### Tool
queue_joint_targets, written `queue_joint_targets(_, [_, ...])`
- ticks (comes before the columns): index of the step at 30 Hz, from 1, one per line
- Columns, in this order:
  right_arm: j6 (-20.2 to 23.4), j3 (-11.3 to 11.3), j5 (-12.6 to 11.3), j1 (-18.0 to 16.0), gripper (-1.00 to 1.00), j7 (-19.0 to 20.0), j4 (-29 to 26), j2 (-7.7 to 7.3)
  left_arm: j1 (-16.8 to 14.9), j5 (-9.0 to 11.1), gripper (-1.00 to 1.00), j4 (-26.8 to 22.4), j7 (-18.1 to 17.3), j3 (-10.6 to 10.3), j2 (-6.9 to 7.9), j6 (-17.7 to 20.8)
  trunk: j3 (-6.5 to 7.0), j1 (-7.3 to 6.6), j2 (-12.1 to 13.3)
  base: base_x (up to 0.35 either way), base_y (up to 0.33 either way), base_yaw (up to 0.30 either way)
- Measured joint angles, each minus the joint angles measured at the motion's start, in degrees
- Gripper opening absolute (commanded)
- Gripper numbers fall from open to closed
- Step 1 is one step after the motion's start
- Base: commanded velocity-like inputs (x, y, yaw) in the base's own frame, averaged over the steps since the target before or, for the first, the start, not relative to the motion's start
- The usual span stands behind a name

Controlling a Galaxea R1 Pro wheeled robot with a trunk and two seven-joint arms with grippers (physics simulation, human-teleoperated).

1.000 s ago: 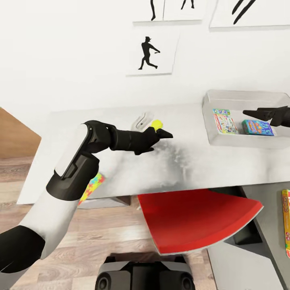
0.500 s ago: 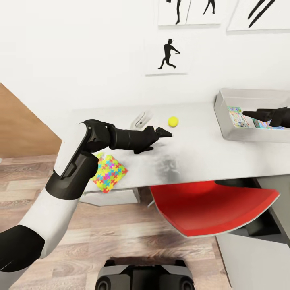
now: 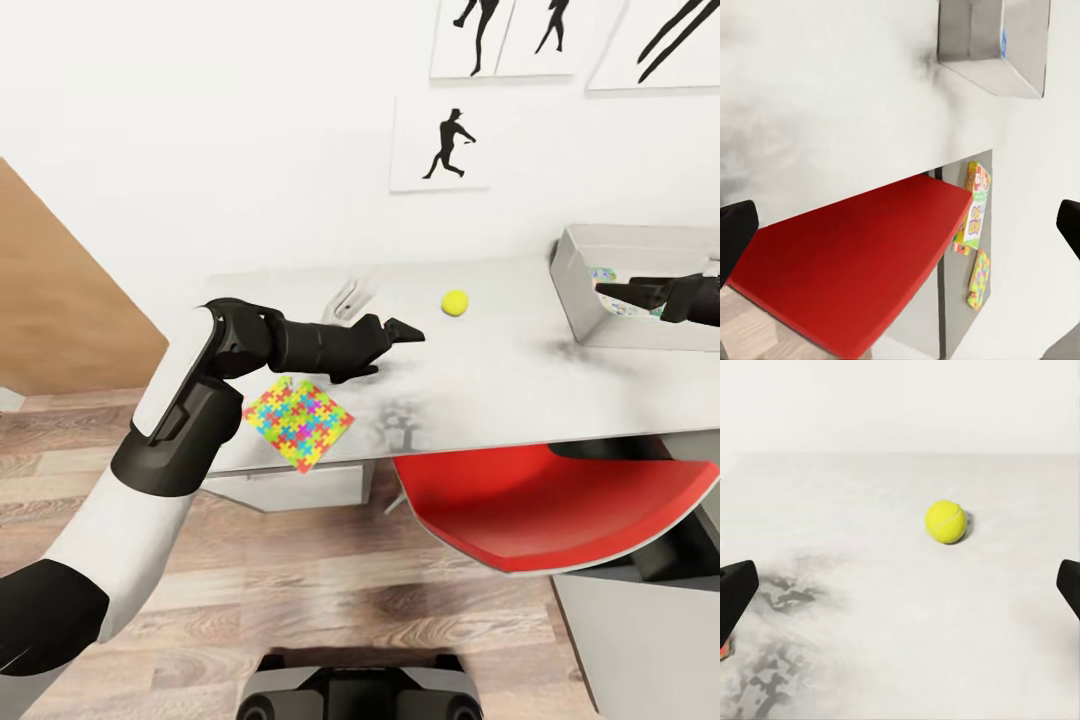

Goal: Put all the toys in the child's room - the three board games (two on the bed and one on the table), the two jigsaw puzzles on the table, and the tennis ball on the table - inside the toy box on the table in the child's room.

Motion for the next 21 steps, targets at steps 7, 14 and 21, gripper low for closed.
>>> queue_joint_targets(7, [-0.01, 0.21, -0.22, 1.18, 1.00, 0.17, -0.40, 0.41, 0.54, -0.02, 1.00, 0.00, 0.00, 0.05, 1.40, 0.26, 0.36, 0.00, 0.00, -0.010, 0.037, 0.006])
queue_joint_targets(14, [0.00, 0.27, -0.08, 1.69, 1.00, 0.03, -0.49, 1.55, 2.43, -0.02, 1.00, 0.00, -0.15, 0.17, 3.77, 0.26, 0.49, 0.00, 0.00, 0.000, 0.018, 0.002])
queue_joint_targets(21, [-0.01, 0.30, 0.22, 2.48, 1.00, -0.27, -0.41, 4.32, 4.56, -0.05, 1.00, -0.01, -0.33, 1.51, 7.33, 0.28, 0.54, 0.00, 0.00, 0.057, 0.092, 0.001])
